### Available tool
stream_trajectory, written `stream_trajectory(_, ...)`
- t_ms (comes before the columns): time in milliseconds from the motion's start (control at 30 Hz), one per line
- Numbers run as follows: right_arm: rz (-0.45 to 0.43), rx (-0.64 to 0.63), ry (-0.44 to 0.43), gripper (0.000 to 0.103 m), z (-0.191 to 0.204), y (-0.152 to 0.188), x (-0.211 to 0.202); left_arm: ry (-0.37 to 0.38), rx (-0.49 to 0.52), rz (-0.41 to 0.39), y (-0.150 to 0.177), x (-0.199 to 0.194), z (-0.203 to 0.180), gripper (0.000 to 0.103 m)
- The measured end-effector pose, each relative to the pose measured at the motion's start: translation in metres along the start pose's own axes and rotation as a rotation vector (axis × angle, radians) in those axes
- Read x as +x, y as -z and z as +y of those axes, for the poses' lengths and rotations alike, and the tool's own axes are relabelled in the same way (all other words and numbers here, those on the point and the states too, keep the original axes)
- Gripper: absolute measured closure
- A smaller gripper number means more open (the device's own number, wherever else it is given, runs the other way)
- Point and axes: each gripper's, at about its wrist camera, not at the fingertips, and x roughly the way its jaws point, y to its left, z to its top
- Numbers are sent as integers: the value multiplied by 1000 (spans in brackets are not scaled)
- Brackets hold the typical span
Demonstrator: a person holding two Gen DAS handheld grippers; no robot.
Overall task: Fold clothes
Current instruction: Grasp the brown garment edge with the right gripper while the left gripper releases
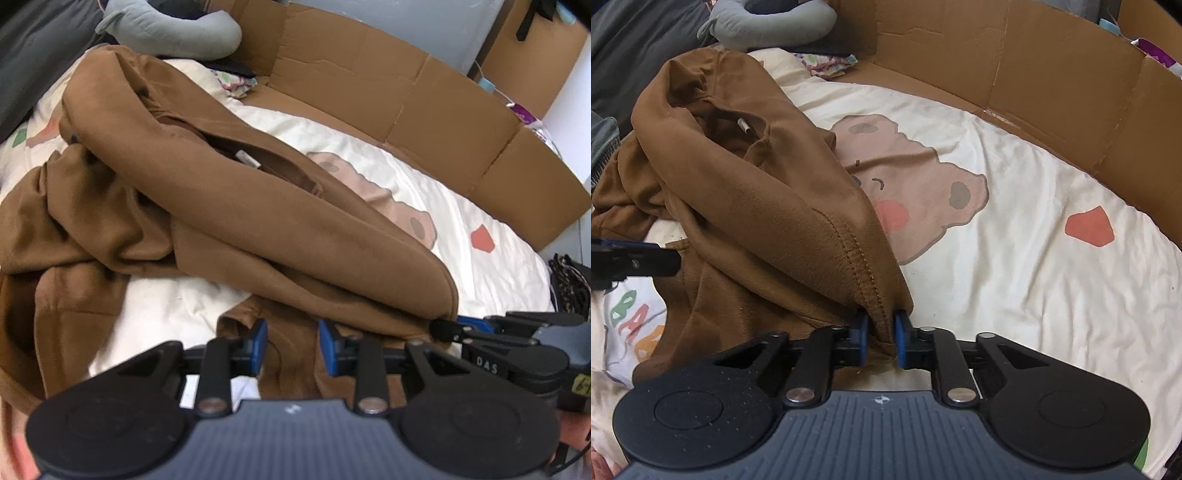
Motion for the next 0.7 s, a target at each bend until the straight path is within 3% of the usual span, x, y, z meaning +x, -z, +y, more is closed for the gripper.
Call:
stream_trajectory(167, 1, -4, -1, 97, 0, -2, 4, -40, 19, -31, -8, -4, 9, 70)
stream_trajectory(300, -7, 15, -14, 99, -10, -1, -4, -103, 58, -70, -18, -11, 21, 58)
stream_trajectory(400, -18, 42, -25, 100, -20, -2, -11, -184, 81, -110, -24, -18, 35, 46)
stream_trajectory(567, -41, 68, -20, 100, -36, -3, -24, -343, 65, -152, -34, -27, 69, 38)
stream_trajectory(633, -50, 84, -9, 101, -46, -2, -30, -397, 47, -161, -37, -29, 83, 17)
stream_trajectory(700, -56, 99, 6, 101, -56, -1, -35, -433, 31, -182, -37, -29, 100, 9)
